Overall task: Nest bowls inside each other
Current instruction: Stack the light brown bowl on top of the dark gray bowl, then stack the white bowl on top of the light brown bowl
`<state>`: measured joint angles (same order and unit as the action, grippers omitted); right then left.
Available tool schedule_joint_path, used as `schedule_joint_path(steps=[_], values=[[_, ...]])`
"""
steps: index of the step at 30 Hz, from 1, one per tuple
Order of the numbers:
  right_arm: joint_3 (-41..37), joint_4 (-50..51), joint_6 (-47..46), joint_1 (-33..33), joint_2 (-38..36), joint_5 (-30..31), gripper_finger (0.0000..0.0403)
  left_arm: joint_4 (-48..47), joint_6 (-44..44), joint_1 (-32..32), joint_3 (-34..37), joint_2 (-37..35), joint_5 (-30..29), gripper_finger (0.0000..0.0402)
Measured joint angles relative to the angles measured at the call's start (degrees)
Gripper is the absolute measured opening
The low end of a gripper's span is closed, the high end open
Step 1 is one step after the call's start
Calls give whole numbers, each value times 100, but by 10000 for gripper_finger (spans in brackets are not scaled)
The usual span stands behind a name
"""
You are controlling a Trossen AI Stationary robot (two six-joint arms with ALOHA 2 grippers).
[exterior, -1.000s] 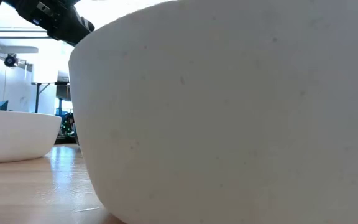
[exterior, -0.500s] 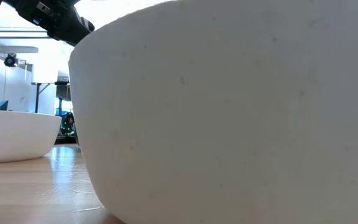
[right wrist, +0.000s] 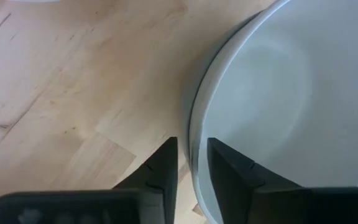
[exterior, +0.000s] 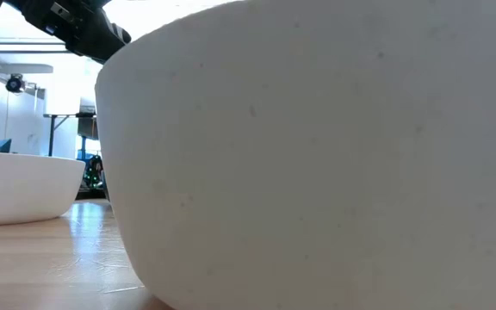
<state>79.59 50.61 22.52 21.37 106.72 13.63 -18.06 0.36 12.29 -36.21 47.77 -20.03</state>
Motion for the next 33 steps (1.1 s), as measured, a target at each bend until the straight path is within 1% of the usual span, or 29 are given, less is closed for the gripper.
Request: schedule_joint_path(steps=[5, 13, 16, 20, 24, 27, 30, 33], values=[[48, 93, 4, 0, -17, 141, 93, 0, -2, 0, 0, 0, 0, 1], [952, 888, -14, 0, -95, 151, 83, 0, -4, 0, 0, 0, 1, 1], [1204, 1190, -309, -3, -217, 161, 79, 0, -4, 0, 0, 0, 2, 1], [1280, 1655, -913, -7, -478, 161, 78, 0, -4, 2, 0, 2, 2, 1], [1122, 2280, -1787, -7, -782, 157, 82, 2, -7, 2, 0, 2, 2, 1], [821, 2618, -2399, -2, -1062, 150, 88, 7, -11, 2, 0, 2, 2, 1], [336, 2614, -2810, -2, -1444, 134, 94, 33, -13, 2, 0, 2, 2, 1], [-250, 2509, -2898, -2, -1873, 118, 100, 83, -13, 2, 0, 2, 2, 1]])
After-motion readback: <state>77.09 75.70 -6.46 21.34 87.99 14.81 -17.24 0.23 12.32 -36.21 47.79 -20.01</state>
